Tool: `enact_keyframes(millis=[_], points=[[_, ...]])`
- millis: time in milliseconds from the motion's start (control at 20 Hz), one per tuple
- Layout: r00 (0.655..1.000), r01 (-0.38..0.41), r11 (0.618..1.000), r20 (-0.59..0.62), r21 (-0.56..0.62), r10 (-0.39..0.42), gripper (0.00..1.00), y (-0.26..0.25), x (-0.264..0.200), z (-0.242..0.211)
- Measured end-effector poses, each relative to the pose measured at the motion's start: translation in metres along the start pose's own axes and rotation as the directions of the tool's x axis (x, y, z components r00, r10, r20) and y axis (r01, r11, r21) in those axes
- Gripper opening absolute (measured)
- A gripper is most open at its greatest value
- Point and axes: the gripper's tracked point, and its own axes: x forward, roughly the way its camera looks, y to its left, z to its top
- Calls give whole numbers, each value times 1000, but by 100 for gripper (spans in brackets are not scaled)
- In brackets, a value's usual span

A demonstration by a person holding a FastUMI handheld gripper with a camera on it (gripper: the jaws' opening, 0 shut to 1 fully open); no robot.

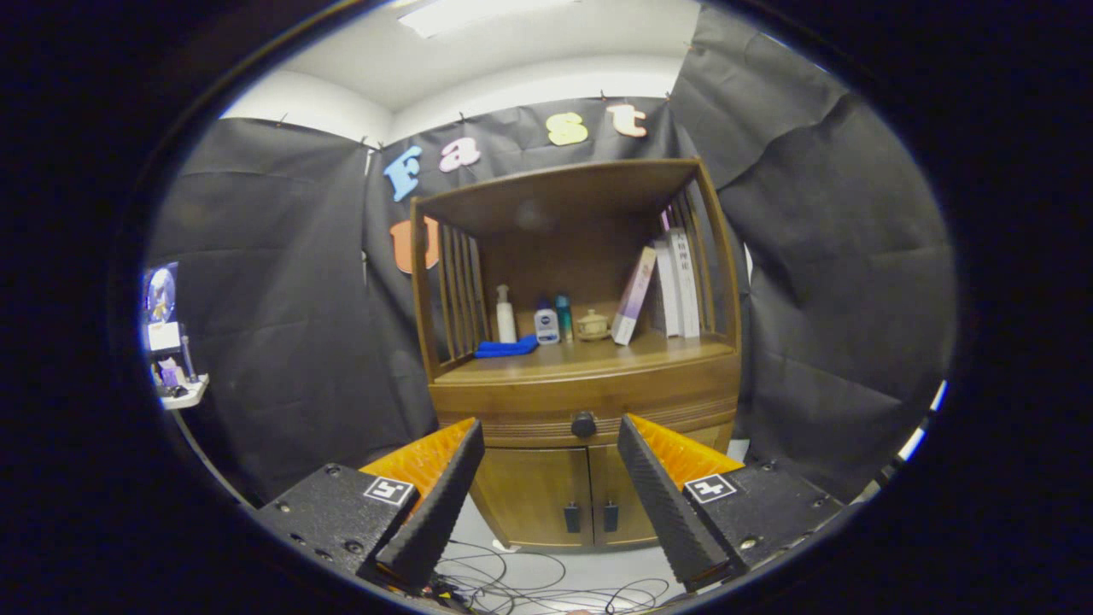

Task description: Pull open the drawer, take out the items inside it, and place them on the countertop above the cabinet.

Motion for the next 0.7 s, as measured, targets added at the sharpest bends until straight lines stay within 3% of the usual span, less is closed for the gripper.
enact_keyframes(millis=[550,700], points=[[996,33,998,-85,-52,-38,95,-32,164,-52],[991,65,994,-109,-91,-75,89,-42,207,-71]])
